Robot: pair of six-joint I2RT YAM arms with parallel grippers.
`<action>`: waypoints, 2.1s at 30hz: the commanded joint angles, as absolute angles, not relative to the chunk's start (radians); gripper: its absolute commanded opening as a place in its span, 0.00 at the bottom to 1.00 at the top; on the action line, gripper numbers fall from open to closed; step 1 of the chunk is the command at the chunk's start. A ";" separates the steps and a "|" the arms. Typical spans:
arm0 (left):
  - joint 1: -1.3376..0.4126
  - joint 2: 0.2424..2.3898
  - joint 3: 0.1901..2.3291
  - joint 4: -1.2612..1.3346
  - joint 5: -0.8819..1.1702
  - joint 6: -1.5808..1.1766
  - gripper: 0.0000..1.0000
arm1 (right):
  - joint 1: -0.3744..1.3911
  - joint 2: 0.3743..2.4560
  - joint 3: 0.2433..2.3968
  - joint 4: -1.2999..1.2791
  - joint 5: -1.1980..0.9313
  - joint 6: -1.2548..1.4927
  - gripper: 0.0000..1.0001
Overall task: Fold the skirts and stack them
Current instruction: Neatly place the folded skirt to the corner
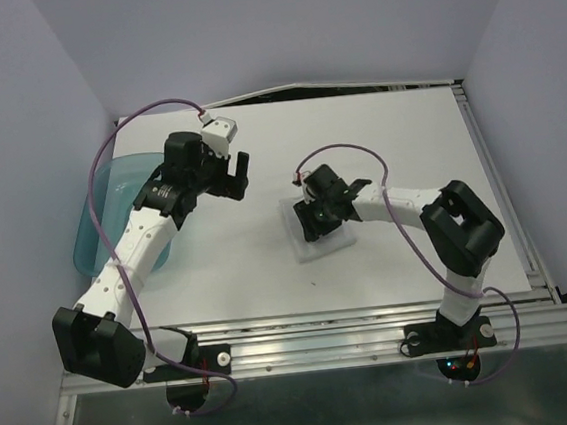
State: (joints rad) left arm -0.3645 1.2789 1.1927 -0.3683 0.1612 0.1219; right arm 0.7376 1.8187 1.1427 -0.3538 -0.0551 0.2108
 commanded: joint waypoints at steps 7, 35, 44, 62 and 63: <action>-0.364 1.262 1.152 -0.370 0.319 0.204 0.99 | 0.139 1.962 1.211 -0.407 -0.060 -0.256 0.54; -0.350 1.407 1.207 -0.405 0.362 0.193 0.99 | -0.245 2.569 2.028 -0.586 -0.046 -0.175 0.53; -0.344 1.378 1.198 -0.385 0.356 0.189 0.99 | -0.245 2.453 2.112 -0.554 -0.064 -0.198 0.66; -0.299 1.404 1.376 -0.299 0.252 0.155 0.99 | -0.236 1.870 1.921 -0.736 -0.449 -0.132 1.00; -0.298 1.393 1.356 -0.282 0.245 0.155 0.99 | -0.236 1.824 1.860 -0.735 -0.486 -0.124 1.00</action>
